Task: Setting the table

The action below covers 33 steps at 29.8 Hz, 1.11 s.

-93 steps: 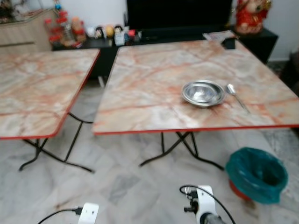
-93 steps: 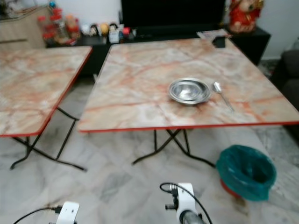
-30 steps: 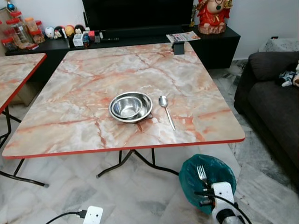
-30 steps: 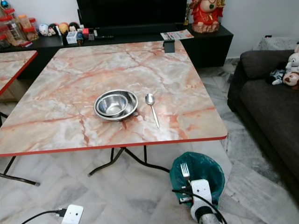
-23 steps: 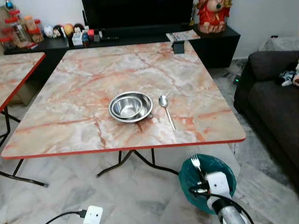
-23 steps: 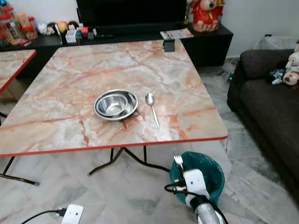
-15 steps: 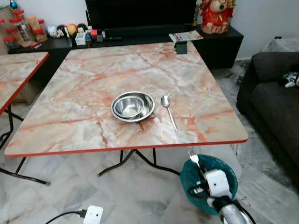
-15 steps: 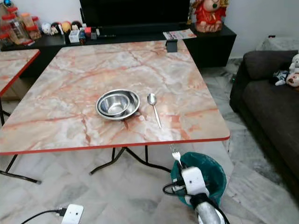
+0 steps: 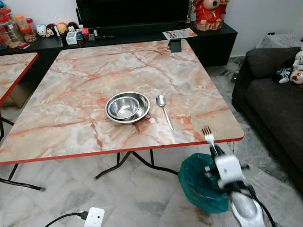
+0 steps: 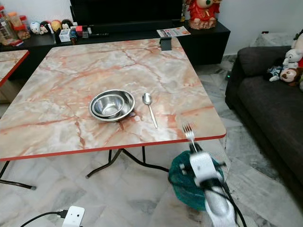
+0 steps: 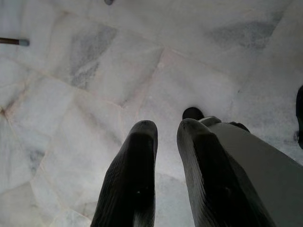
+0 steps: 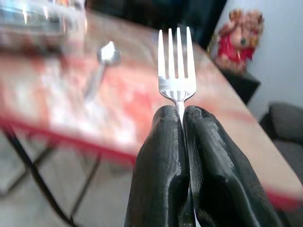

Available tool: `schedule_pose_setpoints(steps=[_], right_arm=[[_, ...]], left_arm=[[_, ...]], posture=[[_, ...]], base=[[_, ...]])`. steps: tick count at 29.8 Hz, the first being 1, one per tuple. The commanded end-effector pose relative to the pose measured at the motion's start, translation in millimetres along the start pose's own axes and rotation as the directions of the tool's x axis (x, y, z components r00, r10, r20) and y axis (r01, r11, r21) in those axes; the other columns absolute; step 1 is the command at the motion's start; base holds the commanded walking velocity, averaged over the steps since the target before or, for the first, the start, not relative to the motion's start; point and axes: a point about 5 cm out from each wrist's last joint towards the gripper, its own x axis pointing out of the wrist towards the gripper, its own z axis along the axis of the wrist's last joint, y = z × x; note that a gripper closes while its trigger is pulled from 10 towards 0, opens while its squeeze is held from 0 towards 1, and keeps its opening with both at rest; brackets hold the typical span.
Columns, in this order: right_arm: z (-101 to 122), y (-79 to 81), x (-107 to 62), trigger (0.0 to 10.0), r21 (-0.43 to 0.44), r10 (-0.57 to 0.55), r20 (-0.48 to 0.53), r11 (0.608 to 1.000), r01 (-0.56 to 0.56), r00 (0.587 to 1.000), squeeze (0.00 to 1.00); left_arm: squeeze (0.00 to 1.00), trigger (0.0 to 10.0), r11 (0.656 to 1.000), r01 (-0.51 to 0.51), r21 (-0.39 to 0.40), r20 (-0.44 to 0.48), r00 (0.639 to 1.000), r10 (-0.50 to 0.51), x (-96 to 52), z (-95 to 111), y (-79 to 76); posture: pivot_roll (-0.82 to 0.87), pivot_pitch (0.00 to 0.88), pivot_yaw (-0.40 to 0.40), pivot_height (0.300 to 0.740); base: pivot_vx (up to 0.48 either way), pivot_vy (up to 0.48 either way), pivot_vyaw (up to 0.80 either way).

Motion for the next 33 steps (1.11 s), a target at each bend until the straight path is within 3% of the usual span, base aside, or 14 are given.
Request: schedule_pose_setpoints(steps=[1,3,5,6,7,9,12,16,23,27,33], right_arm=[[8,6.3,18.7,10.0,0.050,-0.059,-0.018,0.997,0.060,0.998,0.00],[11,11.8,27.6,10.0,0.078,-0.071,-0.039,0.994,0.074,0.997,0.00],[23,30.0,47.8,10.0,0.234,-0.051,-0.050,0.970,0.061,0.997,0.00],[23,30.0,47.8,10.0,0.234,-0.051,-0.050,0.970,0.061,0.997,0.00],[31,38.8,57.5,10.0,0.288,-0.042,-0.042,0.956,0.052,0.998,0.00],[43,54.7,70.1,10.0,0.309,0.019,-0.039,0.951,-0.006,0.999,0.00],[54,64.4,79.4,10.0,0.356,0.042,-0.033,0.934,-0.027,0.999,0.00],[56,65.7,83.2,10.0,0.335,0.047,-0.032,0.942,-0.033,0.998,0.00],[50,55.1,85.6,10.0,0.342,0.025,-0.062,0.940,-0.003,0.998,0.00],[50,45.7,90.1,10.0,0.299,0.001,-0.060,0.954,0.017,0.998,0.00],[51,46.6,91.3,10.0,0.325,0.008,-0.060,0.946,0.012,0.998,0.00]], left_arm=[[0.00,10.0,1.000,-0.007,-0.001,-0.009,1.000,0.007,-0.4,-3,3.0],[0.00,10.0,1.000,-0.009,-0.002,-0.008,1.000,0.008,-0.2,-2,2.9],[0.00,10.0,1.000,-0.012,-0.008,-0.002,1.000,0.012,0.4,1,3.6],[0.00,10.0,1.000,-0.012,-0.008,-0.002,1.000,0.012,0.4,1,3.6],[0.00,10.0,1.000,-0.012,-0.010,0.002,1.000,0.012,0.7,2,4.4],[0.00,10.0,1.000,-0.019,-0.008,0.009,1.000,0.019,1.2,4,7.1],[0.00,10.0,0.999,-0.031,-0.015,0.014,0.999,0.031,1.4,5,10.4],[0.00,10.0,0.999,-0.031,-0.016,0.013,0.999,0.031,1.1,4,10.3],[0.00,10.0,0.999,-0.029,-0.014,0.010,1.000,0.029,0.7,3,10.2],[0.00,10.0,1.000,-0.022,-0.010,0.015,1.000,0.022,1.5,6,8.2],[0.00,10.0,1.000,-0.022,-0.017,0.017,1.000,0.023,1.7,7,7.6]], posture=[[-0.06,0.047,0.055,0.714],[-0.05,0.039,0.055,0.714],[-0.04,0.027,0.057,0.714],[-0.04,0.027,0.057,0.714],[-0.03,0.017,0.057,0.714],[-0.02,0.013,0.056,0.714],[-0.01,0.006,0.053,0.714],[-0.01,0.001,0.049,0.714],[-0.01,0.000,0.048,0.714],[-0.02,0.000,0.054,0.714],[-0.01,0.008,0.054,0.714]], base=[[0.000,0.000,0.00],[0.000,0.000,0.00],[0.000,0.000,0.00],[0.000,0.000,0.00],[0.000,0.000,0.00],[0.000,0.000,0.00],[0.000,0.000,0.00],[0.188,0.000,0.00],[0.309,0.000,0.00],[0.330,0.000,-0.60],[0.331,0.000,0.00]])
